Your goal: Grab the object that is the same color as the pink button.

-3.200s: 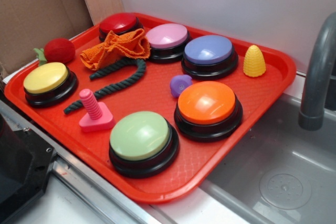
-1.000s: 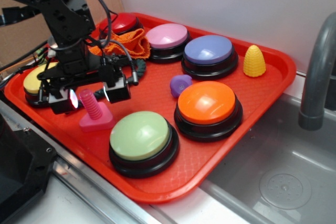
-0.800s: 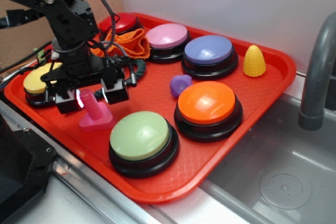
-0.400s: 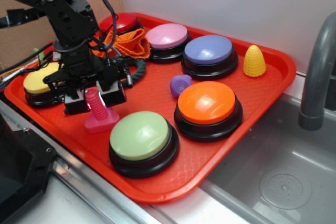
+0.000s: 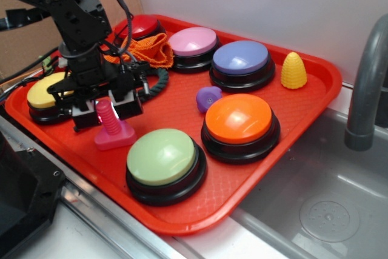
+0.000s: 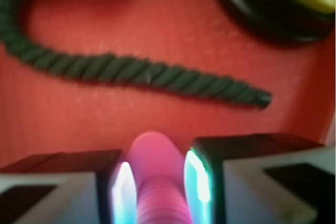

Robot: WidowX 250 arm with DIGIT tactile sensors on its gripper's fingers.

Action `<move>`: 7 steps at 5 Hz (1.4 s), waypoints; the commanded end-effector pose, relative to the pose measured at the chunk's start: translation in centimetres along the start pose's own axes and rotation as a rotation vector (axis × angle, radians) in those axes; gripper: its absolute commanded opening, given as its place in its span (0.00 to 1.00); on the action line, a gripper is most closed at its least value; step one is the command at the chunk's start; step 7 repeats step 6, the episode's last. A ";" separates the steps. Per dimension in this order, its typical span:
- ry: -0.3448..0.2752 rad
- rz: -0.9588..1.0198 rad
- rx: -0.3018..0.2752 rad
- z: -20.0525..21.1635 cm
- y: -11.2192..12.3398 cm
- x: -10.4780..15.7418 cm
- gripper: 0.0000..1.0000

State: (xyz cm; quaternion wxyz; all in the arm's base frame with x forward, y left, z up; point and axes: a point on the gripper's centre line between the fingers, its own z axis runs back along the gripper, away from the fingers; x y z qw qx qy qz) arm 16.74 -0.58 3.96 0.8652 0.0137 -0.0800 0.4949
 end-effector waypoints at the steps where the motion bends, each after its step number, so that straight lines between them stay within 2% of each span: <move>1: 0.049 -0.163 -0.069 6.2 -0.8 4.3 0.00; 2: 0.195 -0.407 -0.009 9.3 -1.6 6.0 0.00; 3: 0.163 -0.636 -0.019 12.1 -2.7 6.2 0.00; 4: 0.088 -0.724 -0.066 15.3 -3.5 6.9 0.00; 5: 0.037 -0.703 -0.104 16.1 -4.1 7.7 0.00; 6: -0.027 -0.743 -0.104 15.2 -4.5 8.0 0.00; 7: -0.027 -0.743 -0.104 15.2 -4.5 8.0 0.00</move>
